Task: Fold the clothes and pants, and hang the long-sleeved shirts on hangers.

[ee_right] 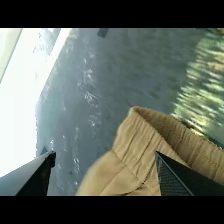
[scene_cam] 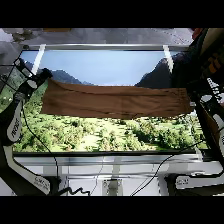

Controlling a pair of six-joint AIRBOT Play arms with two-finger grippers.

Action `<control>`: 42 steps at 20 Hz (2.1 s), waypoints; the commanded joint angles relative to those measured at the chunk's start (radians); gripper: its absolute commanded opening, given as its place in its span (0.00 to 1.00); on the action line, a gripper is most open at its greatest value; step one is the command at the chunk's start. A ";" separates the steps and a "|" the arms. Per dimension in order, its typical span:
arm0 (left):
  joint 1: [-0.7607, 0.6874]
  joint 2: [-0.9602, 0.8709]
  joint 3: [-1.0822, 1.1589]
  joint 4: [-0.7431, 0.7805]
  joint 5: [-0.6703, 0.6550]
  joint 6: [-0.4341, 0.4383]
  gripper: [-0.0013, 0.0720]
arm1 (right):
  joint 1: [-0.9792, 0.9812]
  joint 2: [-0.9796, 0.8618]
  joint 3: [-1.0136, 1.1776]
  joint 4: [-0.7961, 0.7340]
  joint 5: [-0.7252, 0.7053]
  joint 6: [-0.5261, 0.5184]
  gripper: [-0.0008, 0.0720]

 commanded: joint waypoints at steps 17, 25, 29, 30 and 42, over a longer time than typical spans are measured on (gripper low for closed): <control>0.187 0.446 -0.518 -0.017 -0.721 -0.083 0.99 | 0.000 0.068 0.001 -0.217 0.258 -0.005 0.95; 0.171 0.378 -0.674 -0.327 -0.427 -0.093 0.98 | 0.000 0.068 0.001 -0.217 0.254 -0.005 0.95; 0.156 0.321 -0.674 -0.344 -0.307 -0.092 0.98 | 0.000 0.068 0.001 -0.217 0.247 -0.005 0.95; 0.145 0.320 -0.674 -0.344 -0.237 -0.092 0.98 | 0.000 0.068 0.001 -0.217 0.245 -0.005 0.95; 0.016 0.119 -0.454 -0.337 0.076 -0.093 0.95 | 0.000 0.068 0.001 -0.216 0.205 -0.005 0.95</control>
